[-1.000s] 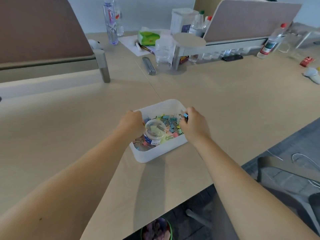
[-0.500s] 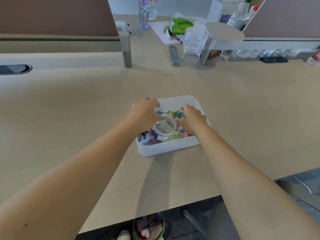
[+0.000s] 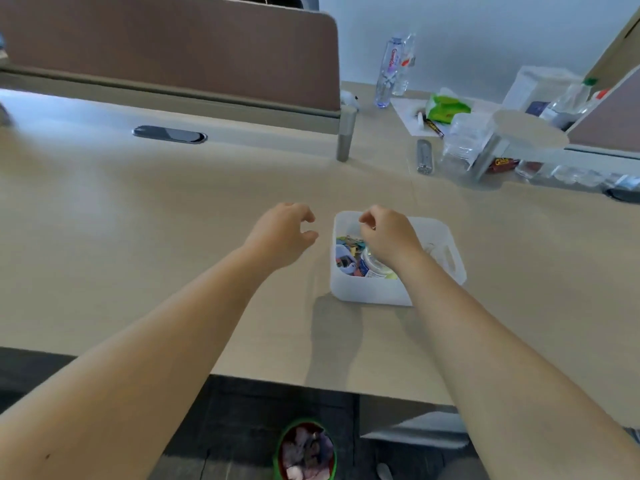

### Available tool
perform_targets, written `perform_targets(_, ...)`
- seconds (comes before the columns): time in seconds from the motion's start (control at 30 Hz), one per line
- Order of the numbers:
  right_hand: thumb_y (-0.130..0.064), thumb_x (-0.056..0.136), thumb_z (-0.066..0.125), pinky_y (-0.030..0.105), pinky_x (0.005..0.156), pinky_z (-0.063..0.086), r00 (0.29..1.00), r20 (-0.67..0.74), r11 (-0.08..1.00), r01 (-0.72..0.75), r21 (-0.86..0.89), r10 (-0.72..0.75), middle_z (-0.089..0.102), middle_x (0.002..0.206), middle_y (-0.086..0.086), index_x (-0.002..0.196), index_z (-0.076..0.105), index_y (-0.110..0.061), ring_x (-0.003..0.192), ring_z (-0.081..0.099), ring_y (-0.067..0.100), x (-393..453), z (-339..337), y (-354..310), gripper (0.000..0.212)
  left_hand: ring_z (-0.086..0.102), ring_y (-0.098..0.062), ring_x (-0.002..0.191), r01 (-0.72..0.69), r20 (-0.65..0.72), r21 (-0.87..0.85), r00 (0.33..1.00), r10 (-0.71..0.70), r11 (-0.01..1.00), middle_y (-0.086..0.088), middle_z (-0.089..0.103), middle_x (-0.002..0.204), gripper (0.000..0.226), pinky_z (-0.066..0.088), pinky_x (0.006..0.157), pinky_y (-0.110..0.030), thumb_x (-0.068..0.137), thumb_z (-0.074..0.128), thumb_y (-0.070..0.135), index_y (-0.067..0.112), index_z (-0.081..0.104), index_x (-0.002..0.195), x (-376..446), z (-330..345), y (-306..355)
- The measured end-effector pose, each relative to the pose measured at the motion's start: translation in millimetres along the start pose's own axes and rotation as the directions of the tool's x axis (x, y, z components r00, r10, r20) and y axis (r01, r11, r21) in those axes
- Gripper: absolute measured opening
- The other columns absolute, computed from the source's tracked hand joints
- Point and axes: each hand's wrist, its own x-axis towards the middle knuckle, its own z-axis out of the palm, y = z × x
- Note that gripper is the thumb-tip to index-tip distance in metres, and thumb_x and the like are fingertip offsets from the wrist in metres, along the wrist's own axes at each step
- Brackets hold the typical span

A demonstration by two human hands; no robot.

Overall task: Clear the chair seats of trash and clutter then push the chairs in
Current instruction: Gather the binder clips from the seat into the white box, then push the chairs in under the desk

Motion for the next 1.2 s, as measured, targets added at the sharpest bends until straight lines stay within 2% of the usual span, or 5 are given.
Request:
perform_targets(0.33,-0.013,0.093,0.043,0.035,0.088,0.046,0.937,0.142,0.948,0.318,0.023,-0.318,0.064,0.117,0.016,0.110,0.060,-0.005,0.108,0.056,0.033,-81.3,91.9,-189.1,0.026,0.050,-0.026,0.119,0.269,-0.224,-0.078,0.934,-0.280,0.960,-0.011,0.052,0.131,0.035,0.041,0.098,-0.033,0.091,0.052,0.023,0.009,0.053,0.123,-152.8,-102.7,-151.0)
perform_targets(0.53,-0.014,0.095,0.041,0.035,0.088,0.046,0.810,0.299,0.859,0.505,0.082,-0.505,0.063,0.118,0.018,0.114,0.058,-0.003,0.106,0.057,0.033,-164.0,177.0,-309.6,0.028,0.050,-0.025,0.119,0.461,-0.322,-0.101,0.824,-0.467,0.882,-0.012,0.052,0.132,0.035,0.041,0.098,-0.034,0.093,0.049,0.021,0.008,0.051,0.125,-292.7,-153.8,-250.6)
perform_targets(0.7,-0.015,0.095,0.041,0.036,0.087,0.047,0.616,0.409,0.724,0.664,0.190,-0.673,0.061,0.122,0.015,0.119,0.055,-0.005,0.108,0.056,0.030,-236.0,239.1,-402.3,0.030,0.052,-0.029,0.117,0.657,-0.432,-0.175,0.618,-0.657,0.733,-0.015,0.055,0.130,0.033,0.042,0.095,-0.035,0.091,0.053,0.021,0.006,0.055,0.120,-406.6,-190.5,-313.6)
perform_targets(0.87,-0.015,0.096,0.040,0.032,0.077,0.042,0.331,0.497,0.504,0.822,0.265,-0.802,0.061,0.118,0.015,0.116,0.055,-0.004,0.102,0.057,0.030,-319.3,300.2,-482.0,0.028,0.052,-0.031,0.115,0.819,-0.510,-0.312,0.283,-0.812,0.481,-0.016,0.055,0.128,0.032,0.042,0.093,-0.035,0.089,0.055,0.020,0.006,0.056,0.118,-526.4,-198.7,-346.9)
perform_targets(1.2,-0.011,0.090,0.043,0.031,0.071,0.038,-0.126,0.603,0.177,0.891,0.418,-0.788,0.059,0.097,0.014,0.089,0.056,-0.007,0.100,0.058,0.034,-481.6,376.7,-561.6,0.013,0.053,-0.028,0.116,0.851,-0.445,-0.518,-0.184,-0.876,0.085,-0.013,0.054,0.130,0.035,0.044,0.096,-0.037,0.090,0.054,0.021,0.005,0.053,0.122,-708.6,-180.7,-343.8)
